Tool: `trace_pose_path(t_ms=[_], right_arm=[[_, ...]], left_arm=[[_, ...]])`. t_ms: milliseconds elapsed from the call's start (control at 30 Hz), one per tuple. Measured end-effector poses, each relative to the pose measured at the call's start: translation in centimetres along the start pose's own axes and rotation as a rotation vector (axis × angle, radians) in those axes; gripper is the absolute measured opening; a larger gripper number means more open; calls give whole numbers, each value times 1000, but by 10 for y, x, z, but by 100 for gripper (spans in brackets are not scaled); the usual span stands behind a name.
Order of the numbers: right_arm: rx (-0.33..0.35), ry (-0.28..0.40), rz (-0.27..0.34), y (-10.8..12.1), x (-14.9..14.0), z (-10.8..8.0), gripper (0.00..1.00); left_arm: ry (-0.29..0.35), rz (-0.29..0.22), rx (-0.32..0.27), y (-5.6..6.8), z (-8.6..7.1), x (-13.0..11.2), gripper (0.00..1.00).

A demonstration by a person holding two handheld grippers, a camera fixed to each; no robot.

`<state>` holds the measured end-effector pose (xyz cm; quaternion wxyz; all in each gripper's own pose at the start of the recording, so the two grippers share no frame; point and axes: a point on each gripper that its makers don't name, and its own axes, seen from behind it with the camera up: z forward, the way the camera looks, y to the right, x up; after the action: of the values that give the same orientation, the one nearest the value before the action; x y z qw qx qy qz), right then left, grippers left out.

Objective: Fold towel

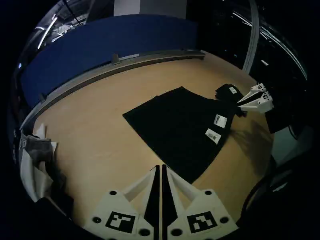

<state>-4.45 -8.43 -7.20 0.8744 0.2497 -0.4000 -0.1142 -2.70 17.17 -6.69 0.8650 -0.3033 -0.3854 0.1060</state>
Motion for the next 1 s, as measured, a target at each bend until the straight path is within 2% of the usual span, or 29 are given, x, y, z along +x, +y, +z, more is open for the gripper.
trace_pose_path(t_ms=[100, 200, 267, 333, 400, 567, 700, 933, 1000], right_arm=[[-5, -1, -1, 1, -1, -1, 9], [-19, -10, -1, 4, -4, -2, 15], [-31, -22, -2, 7, -8, -2, 27], [-37, -33, -4, 8, -12, -2, 47], [-44, -41, -5, 10, -16, -2, 62], [-61, -48, -4, 13, -22, -3, 81], [-68, -43, 5, 15, -23, -3, 84], [-77, -31, 8, 17, -20, -4, 99], [-79, -29, 7, 17, -19, -4, 100]], left_arm=[[-5, 0, 1, 1, 2, -3, 4], [-12, 1, 8, 0, 3, -8, 4], [-16, 1, 13, 0, 3, -10, 4], [-18, 0, 18, -1, 2, -12, 3], [-18, -3, 22, -2, 2, -12, 4], [-15, -8, 24, -4, 0, -12, 3], [-11, -6, 20, -2, 0, -10, 3], [-14, 0, 17, 3, 1, -13, 3], [-16, 2, 17, 4, 1, -14, 6]])
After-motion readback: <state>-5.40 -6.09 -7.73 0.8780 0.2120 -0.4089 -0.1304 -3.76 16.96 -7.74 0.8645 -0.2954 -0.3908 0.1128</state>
